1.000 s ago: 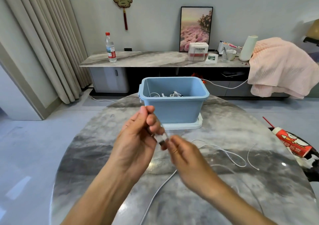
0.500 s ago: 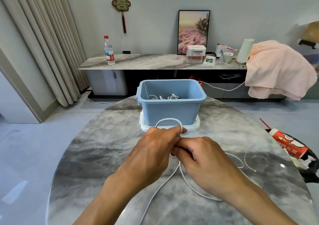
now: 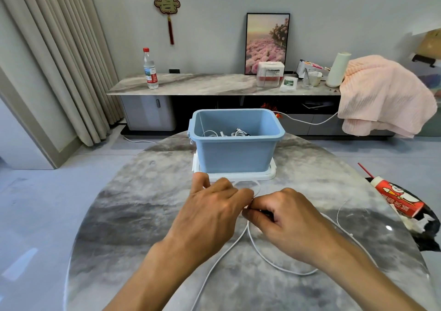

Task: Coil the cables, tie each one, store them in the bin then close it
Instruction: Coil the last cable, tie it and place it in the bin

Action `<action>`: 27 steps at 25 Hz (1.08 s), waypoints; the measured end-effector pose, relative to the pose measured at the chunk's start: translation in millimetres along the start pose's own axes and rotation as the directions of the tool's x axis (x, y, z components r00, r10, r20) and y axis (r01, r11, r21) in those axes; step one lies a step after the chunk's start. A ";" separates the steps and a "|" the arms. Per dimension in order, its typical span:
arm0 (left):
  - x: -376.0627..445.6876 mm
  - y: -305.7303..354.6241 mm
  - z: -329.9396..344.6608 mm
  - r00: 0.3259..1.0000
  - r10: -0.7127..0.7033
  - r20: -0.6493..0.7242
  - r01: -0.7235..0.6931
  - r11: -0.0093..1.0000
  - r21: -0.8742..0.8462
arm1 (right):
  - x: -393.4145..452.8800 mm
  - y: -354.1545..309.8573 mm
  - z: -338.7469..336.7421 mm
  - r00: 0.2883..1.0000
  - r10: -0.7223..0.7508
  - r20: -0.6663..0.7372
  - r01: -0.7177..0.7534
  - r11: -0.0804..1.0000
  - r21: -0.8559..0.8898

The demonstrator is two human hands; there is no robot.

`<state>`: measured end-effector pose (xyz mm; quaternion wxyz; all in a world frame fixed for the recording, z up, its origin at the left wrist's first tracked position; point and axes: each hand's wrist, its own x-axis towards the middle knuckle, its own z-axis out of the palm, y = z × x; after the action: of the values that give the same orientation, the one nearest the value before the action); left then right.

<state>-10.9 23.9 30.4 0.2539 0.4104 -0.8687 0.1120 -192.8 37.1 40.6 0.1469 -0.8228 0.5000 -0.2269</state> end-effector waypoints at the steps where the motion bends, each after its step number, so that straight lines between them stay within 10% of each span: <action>1: 0.2 -0.3 1.9 0.998 -0.017 0.066 0.023 0.996 -0.087 | -0.3 1.4 -0.3 0.999 -0.035 0.023 0.034 0.999 0.018; 5: -0.2 -7.4 1.5 0.948 -0.102 0.300 0.287 0.678 -0.676 | -1.8 -0.6 -11.5 0.983 -0.177 0.049 0.171 0.978 0.119; 14: 4.1 -6.6 -25.0 0.972 0.049 0.228 0.151 0.611 -0.777 | 0.2 15.0 -46.6 0.956 -0.172 -0.239 0.244 0.916 0.318; 18: 2.2 5.7 -31.6 0.945 -0.113 0.308 0.308 -0.011 -0.951 | 8.4 12.2 -16.4 0.919 0.074 -0.388 0.165 0.822 0.546; 22: 11.2 3.1 -23.4 0.818 -0.457 0.348 0.073 -0.518 -0.852 | 3.2 -20.5 36.1 0.972 0.119 -0.201 0.002 0.856 0.517; 24: 11.7 -4.5 -20.0 0.756 -0.581 0.302 0.131 -0.319 -0.939 | -4.0 -38.7 46.2 0.998 0.061 0.002 -0.058 0.944 0.326; 27: 2.6 -13.4 -13.9 0.917 -0.390 -0.079 0.194 0.611 -0.767 | -3.1 -40.6 15.5 0.999 -0.032 -0.041 0.033 0.999 0.028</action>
<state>2.9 19.2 43.3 0.5163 0.3902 -0.7208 -0.2484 -155.3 58.7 45.7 0.1448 -0.8238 0.4860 -0.2532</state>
